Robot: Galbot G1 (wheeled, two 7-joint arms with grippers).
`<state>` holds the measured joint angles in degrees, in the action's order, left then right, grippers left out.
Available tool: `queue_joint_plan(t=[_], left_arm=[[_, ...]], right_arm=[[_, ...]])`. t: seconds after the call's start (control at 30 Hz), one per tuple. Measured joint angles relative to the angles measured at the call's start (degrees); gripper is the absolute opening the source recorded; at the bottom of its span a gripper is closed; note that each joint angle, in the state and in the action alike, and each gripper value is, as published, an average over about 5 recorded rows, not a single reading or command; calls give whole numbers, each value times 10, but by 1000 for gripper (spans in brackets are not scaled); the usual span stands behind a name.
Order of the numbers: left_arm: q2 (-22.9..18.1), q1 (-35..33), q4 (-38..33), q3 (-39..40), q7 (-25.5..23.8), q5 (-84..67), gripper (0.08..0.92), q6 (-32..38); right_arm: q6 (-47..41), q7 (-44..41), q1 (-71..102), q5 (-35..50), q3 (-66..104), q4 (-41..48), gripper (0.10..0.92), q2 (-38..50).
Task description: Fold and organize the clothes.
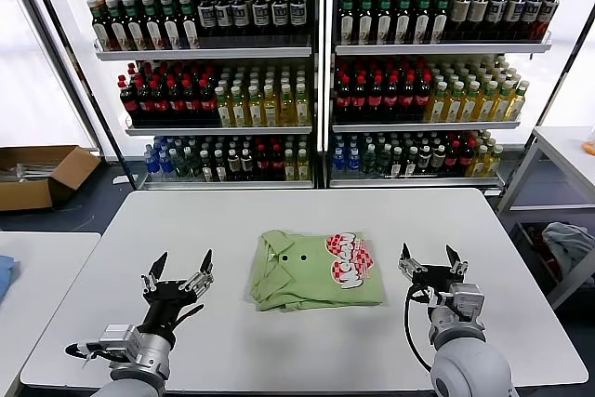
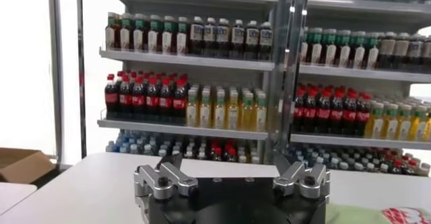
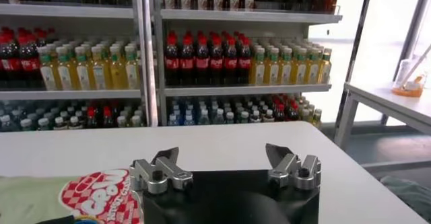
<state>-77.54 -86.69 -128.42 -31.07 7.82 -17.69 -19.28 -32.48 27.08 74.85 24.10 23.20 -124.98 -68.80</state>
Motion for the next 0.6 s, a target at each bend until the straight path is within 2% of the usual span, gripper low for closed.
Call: queue_joint_plan(t=[0.6], left_arm=[[-9,-1,-7,-8,-12,0,823,-1]], right_arm=[[1,-7,5,-2,11,9,823,0]])
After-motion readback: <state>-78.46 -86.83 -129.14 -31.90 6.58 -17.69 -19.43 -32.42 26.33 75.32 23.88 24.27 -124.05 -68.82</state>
